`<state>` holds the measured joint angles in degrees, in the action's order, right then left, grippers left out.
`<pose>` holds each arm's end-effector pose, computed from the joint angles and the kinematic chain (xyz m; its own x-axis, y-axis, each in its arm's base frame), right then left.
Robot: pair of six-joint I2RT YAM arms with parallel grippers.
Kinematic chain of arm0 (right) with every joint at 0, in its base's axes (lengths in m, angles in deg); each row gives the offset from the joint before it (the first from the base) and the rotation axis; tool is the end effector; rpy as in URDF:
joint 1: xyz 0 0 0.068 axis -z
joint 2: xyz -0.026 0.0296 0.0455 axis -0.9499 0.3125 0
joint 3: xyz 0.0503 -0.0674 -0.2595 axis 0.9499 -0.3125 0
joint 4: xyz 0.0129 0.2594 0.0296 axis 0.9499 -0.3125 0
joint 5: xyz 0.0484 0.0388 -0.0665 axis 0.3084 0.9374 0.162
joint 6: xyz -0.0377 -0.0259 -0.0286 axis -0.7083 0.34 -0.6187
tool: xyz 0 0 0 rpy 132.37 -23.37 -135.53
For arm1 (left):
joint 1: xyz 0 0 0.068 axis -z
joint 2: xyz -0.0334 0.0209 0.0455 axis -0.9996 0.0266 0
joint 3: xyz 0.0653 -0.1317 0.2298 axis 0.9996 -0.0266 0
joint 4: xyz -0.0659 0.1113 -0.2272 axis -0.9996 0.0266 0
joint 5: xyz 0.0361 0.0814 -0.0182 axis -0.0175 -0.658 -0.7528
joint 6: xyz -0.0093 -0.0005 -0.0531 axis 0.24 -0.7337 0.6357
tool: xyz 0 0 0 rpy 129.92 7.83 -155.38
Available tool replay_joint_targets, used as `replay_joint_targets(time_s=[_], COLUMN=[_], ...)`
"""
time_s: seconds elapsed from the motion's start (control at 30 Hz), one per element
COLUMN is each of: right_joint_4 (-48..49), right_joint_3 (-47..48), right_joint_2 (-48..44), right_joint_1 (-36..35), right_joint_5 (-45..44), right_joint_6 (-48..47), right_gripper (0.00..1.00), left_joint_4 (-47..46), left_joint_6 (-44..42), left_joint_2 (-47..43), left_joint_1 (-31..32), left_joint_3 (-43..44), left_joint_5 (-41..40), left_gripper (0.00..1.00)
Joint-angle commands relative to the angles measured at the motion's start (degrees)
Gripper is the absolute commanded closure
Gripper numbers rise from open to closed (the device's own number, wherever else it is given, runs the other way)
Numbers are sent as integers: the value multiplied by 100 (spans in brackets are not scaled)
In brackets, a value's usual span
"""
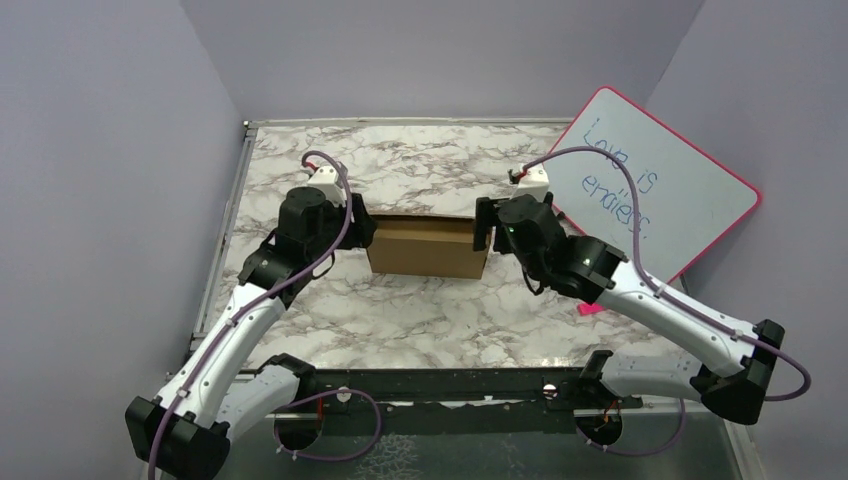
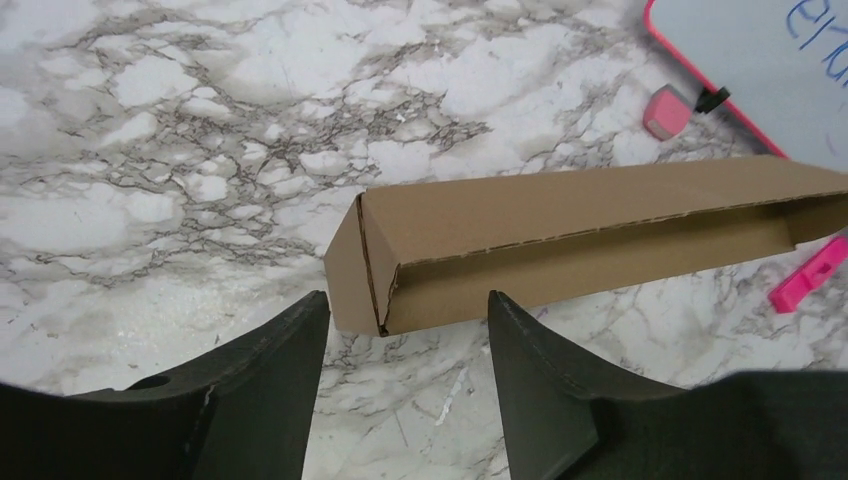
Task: Fold the paper box
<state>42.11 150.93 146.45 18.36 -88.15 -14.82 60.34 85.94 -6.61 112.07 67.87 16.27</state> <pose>0.1655 0.1873 0.3481 -0.4552 0.0036 -0.8904 -0.1525 0.9849 0.0819 0.1925 -0.0848 0.3218 -0.5292 -0.1220 -0.8397 0.2605 0.9184 -0.2977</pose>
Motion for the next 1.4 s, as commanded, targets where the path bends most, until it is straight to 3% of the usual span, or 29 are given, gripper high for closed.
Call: replay_joint_targets(time_s=[0.0, 0.17, 0.3, 0.4, 0.73, 0.93, 1.1, 1.37], right_joint_4=[197, 640, 996, 1183, 1797, 2132, 2598, 3388], right_joint_3=[217, 156, 32, -133, -1042, -1619, -2179, -2902], right_joint_2=[-395, -488, -406, -319, -439, -416, -422, -471], right_joint_1=[222, 1195, 1786, 2137, 2579, 2607, 2614, 2648], right_joint_5=[484, 1955, 2943, 3425, 4245, 4599, 4734, 4816], right_joint_6=[-299, -362, -132, 123, 688, 797, 752, 827], right_gripper=[6, 0, 0, 0, 1, 13, 16, 28], left_joint_4=[5, -185, -910, -1241, -1699, -1859, -2015, -2269], left_joint_6=[80, 168, 576, 876, 1217, 1246, 1251, 1350], left_joint_2=[-194, -30, 156, 496, 748, 730, 758, 608], left_joint_1=[-163, -726, -1461, -1607, -1607, -1610, -1605, -1609], left_joint_3=[383, 510, 306, 270, -287, -725, -1041, -1730], left_joint_5=[305, 581, 1712, 2350, 2770, 2865, 3056, 2946], left_gripper=[36, 30, 29, 29, 34, 41, 48, 50])
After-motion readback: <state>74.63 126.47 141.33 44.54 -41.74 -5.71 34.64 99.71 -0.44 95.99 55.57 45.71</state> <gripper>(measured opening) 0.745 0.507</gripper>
